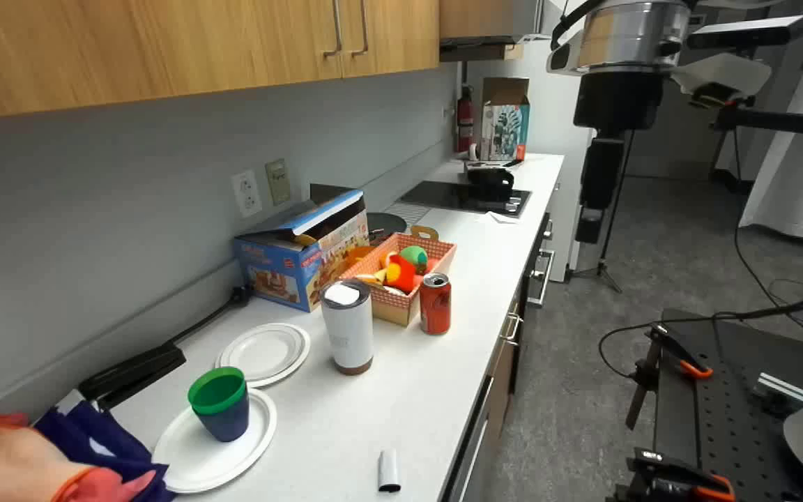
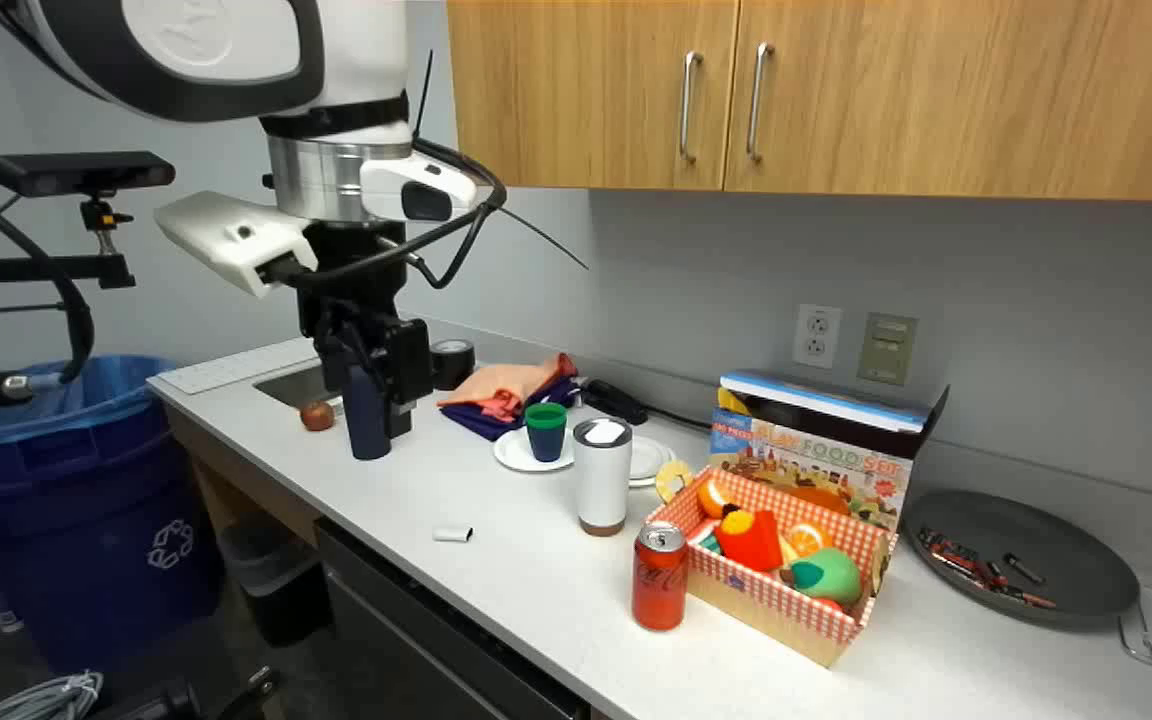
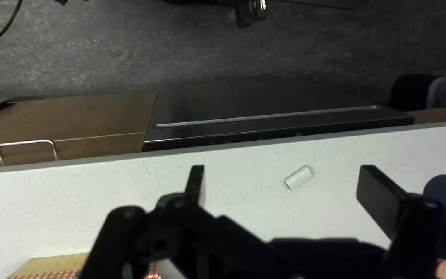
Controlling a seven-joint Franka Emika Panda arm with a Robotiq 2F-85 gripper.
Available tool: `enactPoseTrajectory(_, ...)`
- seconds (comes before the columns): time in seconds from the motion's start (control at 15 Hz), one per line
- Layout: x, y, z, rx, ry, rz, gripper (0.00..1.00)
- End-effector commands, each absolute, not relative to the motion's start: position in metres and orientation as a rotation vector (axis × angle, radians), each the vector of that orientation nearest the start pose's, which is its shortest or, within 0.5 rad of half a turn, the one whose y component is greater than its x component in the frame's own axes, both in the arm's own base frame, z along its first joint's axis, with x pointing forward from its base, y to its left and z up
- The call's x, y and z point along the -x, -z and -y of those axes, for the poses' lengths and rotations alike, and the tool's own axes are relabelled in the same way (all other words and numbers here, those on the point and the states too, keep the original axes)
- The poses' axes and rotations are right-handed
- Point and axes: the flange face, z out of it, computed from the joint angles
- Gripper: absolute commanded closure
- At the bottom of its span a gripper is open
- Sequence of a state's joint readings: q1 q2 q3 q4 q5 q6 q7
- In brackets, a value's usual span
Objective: Open the first overhead cabinet door from the left
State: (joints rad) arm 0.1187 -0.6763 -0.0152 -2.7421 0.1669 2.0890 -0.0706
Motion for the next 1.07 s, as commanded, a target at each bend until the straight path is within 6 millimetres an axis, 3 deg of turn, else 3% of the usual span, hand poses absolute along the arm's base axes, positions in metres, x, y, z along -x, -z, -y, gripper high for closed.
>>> enactPoseTrajectory(0.0, -0.3319, -0.4171, -0.0429, 2.982, 0.027, 0.143, 0.0)
enactPoseTrajectory(1.0, -0.3328, -0.4173, -0.042, 2.998, 0.038, 0.171, 0.0)
